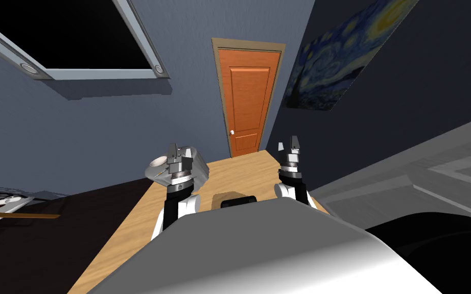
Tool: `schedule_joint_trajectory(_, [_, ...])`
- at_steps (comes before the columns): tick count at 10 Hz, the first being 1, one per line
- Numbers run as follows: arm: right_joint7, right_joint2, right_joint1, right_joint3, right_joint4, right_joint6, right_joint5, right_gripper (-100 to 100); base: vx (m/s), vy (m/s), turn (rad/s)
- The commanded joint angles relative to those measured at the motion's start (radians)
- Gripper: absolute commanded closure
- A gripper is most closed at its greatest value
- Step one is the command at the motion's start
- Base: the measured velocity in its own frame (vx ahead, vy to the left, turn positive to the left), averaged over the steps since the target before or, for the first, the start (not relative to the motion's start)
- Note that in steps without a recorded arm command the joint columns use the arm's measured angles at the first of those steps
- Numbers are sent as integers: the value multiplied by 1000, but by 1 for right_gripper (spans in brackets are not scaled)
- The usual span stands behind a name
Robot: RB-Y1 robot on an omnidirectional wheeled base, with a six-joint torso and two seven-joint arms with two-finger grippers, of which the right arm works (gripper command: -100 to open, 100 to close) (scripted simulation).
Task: Pull the door open
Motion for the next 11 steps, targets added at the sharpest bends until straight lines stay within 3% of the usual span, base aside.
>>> schedule_joint_trajectory(1, [-29,-14,-9,4,30,-8,-19,-100,65,-62,148])
schedule_joint_trajectory(11, [-219,-77,-71,30,226,-58,-144,-100,122,1,101])
